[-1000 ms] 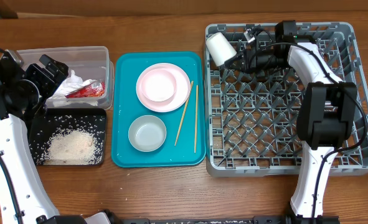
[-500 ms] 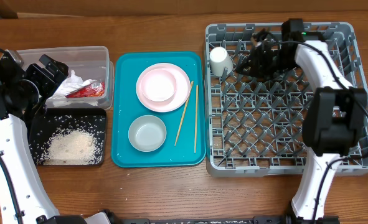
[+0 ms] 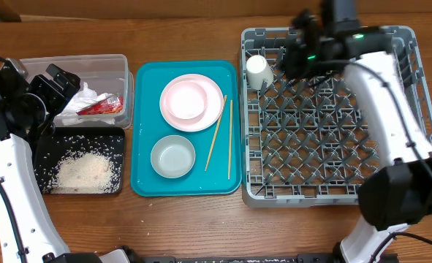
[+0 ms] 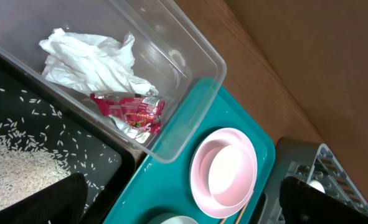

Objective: Sort waste into correct bins and load items into the dishwasher
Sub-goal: 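Move the right gripper back over the teal tray to the grey bowl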

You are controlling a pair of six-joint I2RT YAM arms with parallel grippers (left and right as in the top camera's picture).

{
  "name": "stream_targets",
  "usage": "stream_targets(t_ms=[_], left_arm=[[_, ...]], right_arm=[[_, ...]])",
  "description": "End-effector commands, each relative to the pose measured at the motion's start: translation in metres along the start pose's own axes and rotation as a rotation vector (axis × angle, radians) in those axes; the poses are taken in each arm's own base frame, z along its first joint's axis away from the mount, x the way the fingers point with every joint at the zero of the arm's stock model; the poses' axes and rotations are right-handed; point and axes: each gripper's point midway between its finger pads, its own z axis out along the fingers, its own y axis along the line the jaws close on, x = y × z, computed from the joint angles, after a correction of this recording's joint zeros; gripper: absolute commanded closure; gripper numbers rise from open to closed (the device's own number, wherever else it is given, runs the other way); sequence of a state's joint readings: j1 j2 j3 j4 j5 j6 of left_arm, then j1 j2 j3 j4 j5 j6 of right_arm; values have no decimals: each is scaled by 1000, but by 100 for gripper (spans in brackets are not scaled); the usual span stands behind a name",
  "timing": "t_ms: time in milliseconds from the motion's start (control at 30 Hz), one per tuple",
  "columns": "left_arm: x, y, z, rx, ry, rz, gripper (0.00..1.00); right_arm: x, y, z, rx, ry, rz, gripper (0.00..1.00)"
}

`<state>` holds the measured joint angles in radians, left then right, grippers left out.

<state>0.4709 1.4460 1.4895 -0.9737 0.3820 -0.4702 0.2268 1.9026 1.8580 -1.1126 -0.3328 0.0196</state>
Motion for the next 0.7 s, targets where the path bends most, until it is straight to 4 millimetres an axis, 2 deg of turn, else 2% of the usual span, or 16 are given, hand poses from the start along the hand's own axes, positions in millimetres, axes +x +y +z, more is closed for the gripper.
stream_targets(t_ms=[0, 200, 333, 533, 667], left_arm=[[-4, -8, -6, 14, -17, 6, 0], [-4, -8, -6, 14, -17, 6, 0], [-4, -8, -6, 14, -17, 7, 0], [-4, -8, -6, 14, -17, 7, 0], [-4, -8, -5, 14, -17, 6, 0]], right_arm=[[11, 42, 13, 54, 21, -81, 89], [37, 133, 36, 17, 27, -291, 85], [68, 183, 55, -8, 66, -363, 85], [131, 238, 86, -48, 187, -442, 85], [168, 259, 103, -57, 257, -511, 84]])
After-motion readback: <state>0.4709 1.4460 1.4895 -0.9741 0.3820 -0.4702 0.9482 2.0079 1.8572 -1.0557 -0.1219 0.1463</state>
